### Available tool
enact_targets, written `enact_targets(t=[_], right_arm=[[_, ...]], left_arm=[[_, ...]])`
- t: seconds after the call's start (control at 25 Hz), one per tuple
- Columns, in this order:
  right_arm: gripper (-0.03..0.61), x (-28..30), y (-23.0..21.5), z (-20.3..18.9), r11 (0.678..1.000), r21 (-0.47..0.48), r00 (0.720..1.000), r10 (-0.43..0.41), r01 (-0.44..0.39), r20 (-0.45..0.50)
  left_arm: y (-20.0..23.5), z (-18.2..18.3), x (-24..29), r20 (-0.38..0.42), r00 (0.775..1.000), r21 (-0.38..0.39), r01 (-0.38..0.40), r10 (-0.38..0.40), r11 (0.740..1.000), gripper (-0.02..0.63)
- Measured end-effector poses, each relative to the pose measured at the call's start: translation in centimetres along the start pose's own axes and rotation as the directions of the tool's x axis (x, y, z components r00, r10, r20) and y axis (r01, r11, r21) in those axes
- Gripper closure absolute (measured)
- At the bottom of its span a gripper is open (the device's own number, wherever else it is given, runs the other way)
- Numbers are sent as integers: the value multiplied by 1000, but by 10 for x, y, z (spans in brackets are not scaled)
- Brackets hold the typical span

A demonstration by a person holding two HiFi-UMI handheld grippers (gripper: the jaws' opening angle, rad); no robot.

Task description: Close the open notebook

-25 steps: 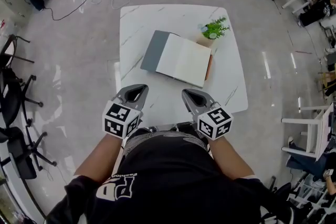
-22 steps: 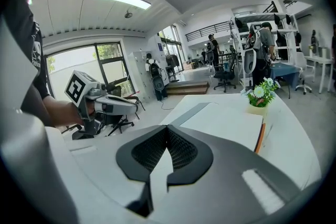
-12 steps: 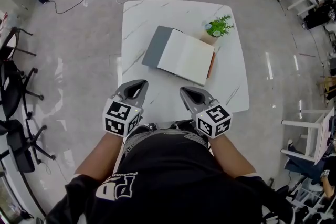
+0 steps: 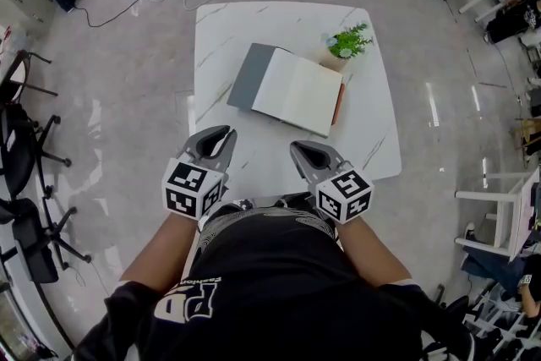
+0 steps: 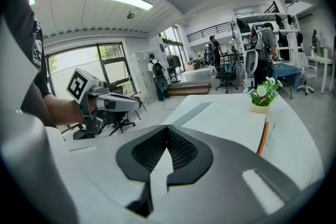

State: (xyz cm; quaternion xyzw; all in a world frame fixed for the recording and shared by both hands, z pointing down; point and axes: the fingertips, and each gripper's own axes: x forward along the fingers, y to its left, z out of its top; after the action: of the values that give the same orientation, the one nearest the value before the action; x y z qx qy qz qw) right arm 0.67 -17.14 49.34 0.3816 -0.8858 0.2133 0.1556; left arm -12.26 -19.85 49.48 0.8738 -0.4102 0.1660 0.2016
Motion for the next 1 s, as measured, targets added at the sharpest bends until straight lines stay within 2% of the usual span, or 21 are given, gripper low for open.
enact_targets(t=[0.4, 0.6, 1.0], right_arm=[[578, -1, 0, 0, 1000, -4, 1000, 2, -2, -2], [578, -2, -2, -3, 1000, -5, 1000, 2, -2, -3], [578, -4, -7, -3, 1000, 2, 1000, -9, 10, -8]], left_arm=[[0, -1, 0, 3, 1000, 1, -5, 5, 1000, 551], [1, -5, 3, 1, 1000, 0, -7, 7, 1000, 523], [2, -10, 9, -5, 1000, -73, 14, -15, 997, 522]])
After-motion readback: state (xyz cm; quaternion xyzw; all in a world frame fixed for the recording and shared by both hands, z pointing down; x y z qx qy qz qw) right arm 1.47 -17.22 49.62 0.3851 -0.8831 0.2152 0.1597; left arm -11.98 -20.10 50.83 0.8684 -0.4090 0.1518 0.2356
